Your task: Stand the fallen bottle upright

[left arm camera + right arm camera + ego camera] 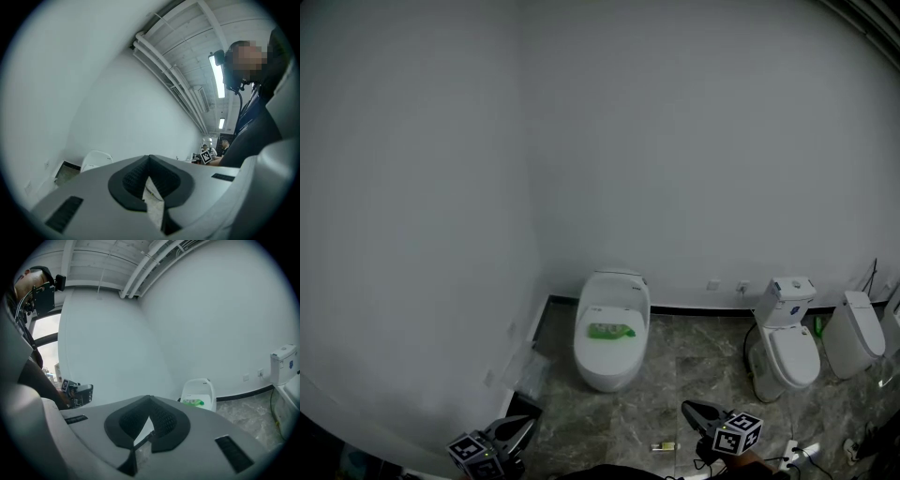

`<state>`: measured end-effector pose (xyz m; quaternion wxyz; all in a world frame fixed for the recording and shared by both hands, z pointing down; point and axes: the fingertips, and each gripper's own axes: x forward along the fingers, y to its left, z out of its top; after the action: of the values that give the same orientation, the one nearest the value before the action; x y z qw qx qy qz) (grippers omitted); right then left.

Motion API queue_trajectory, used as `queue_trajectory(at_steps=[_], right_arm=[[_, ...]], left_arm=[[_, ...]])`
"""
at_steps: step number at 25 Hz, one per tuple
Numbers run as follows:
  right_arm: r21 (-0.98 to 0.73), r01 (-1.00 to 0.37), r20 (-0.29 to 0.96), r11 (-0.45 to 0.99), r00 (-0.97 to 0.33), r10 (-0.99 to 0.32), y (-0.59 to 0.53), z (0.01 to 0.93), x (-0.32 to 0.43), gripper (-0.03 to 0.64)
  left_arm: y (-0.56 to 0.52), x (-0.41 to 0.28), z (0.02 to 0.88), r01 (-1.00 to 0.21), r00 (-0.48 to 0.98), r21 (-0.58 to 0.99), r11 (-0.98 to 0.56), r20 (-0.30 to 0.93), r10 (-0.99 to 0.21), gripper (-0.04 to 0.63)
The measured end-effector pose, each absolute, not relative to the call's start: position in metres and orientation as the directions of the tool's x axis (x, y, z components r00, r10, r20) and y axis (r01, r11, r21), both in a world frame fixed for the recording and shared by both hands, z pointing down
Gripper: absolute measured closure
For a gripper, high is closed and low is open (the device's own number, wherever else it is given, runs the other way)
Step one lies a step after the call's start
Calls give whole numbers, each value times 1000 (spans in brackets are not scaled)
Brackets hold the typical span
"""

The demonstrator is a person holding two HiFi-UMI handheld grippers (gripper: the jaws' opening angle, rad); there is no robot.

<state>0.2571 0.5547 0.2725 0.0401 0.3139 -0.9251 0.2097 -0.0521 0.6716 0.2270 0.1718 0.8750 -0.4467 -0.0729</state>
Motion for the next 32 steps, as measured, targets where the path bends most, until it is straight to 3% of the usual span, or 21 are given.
queue_trajectory(at_steps=[8, 20, 32], right_arm=[[-336, -672, 226, 660, -738, -636, 450, 259, 213, 601], [-360, -751, 205, 554, -643, -738, 284, 241, 60, 595], [-358, -709, 215, 608, -696, -685, 108, 290, 95, 592]], left_arm=[[541, -97, 227, -679, 677, 380, -628, -7, -736, 591], [317, -228, 227, -532, 815, 364, -764, -24, -579, 591], [160, -188, 252, -602, 770, 354, -716, 21, -637, 591]])
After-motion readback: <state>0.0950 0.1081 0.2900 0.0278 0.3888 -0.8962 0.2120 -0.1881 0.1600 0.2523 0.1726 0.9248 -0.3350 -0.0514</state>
